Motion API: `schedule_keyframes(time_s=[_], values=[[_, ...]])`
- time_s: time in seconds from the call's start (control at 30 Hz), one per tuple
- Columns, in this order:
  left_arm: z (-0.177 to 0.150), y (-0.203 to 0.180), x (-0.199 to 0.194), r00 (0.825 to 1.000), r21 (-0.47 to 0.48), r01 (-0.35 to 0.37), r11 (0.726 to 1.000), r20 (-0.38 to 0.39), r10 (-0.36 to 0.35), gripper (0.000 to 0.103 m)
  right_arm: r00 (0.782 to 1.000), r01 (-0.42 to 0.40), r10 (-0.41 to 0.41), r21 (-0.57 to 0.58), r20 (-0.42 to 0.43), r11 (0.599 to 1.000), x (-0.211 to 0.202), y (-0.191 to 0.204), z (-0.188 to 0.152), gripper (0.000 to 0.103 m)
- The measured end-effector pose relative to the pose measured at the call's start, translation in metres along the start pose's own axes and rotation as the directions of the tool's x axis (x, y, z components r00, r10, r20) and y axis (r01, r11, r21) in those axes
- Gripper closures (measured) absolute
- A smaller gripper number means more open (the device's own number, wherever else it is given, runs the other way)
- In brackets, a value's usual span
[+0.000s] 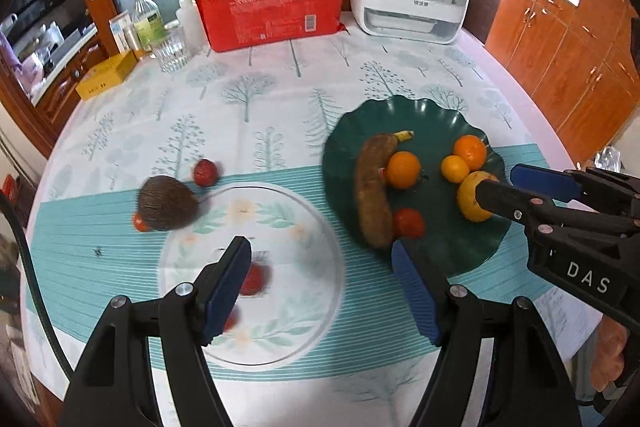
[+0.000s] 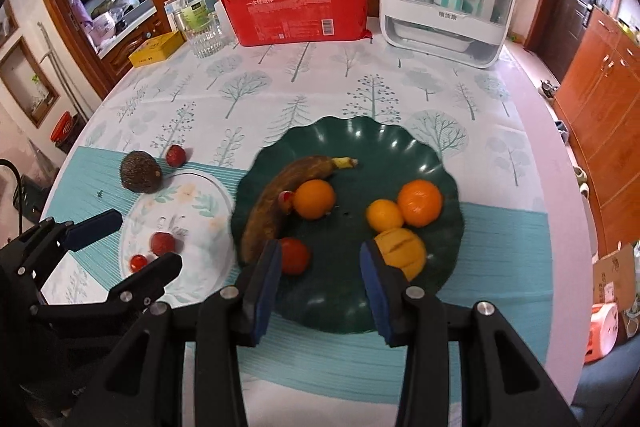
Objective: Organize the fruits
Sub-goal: 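Move both tools back over the white plate, then grasp a red strawberry-like fruit with the right tool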
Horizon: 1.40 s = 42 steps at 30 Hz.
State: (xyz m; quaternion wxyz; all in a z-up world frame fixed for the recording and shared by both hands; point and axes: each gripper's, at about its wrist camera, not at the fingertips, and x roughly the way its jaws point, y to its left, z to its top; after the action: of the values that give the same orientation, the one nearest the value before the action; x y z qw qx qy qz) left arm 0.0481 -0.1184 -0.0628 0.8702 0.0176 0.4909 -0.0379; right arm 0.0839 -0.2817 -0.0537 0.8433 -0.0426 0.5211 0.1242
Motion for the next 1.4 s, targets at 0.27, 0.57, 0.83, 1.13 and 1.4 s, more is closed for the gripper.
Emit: schedule_keyframes(time_s=[0.27, 0.57, 0.83, 1.13, 1.4], values=[[-0.018, 0.058, -0.011, 0.999, 0.047, 0.002, 0.999, 0.033, -0.003, 0.031, 0.999, 0.015, -0.016, 0.031, 0.039, 0.999, -0.008, 0.051, -0.011, 0.062], [-0.038, 0.113, 0.000, 1.000, 0.065, 0.003, 0.998, 0.014, -0.004, 0.031, 0.998, -0.001, -0.001, 0.041, 0.059, 0.999, 0.013, 0.103, -0.013, 0.062], [-0.068, 0.137, 0.030, 0.997, 0.056, 0.048, 0.997, -0.061, -0.044, 0.031, 0.999, -0.046, 0.046, 0.016, 0.021, 0.999, 0.060, 0.138, -0.014, 0.062], [-0.083, 0.137, 0.058, 0.986, 0.043, 0.133, 0.990, -0.111, -0.128, 0.031, 0.982, -0.158, 0.167, 0.108, -0.088, 0.982, 0.120, 0.141, -0.022, 0.062], [-0.086, 0.141, 0.071, 0.978, 0.012, 0.161, 0.987, -0.138, -0.158, 0.031, 0.972, -0.204, 0.213, 0.094, -0.100, 0.975, 0.131, 0.157, -0.019, 0.070]])
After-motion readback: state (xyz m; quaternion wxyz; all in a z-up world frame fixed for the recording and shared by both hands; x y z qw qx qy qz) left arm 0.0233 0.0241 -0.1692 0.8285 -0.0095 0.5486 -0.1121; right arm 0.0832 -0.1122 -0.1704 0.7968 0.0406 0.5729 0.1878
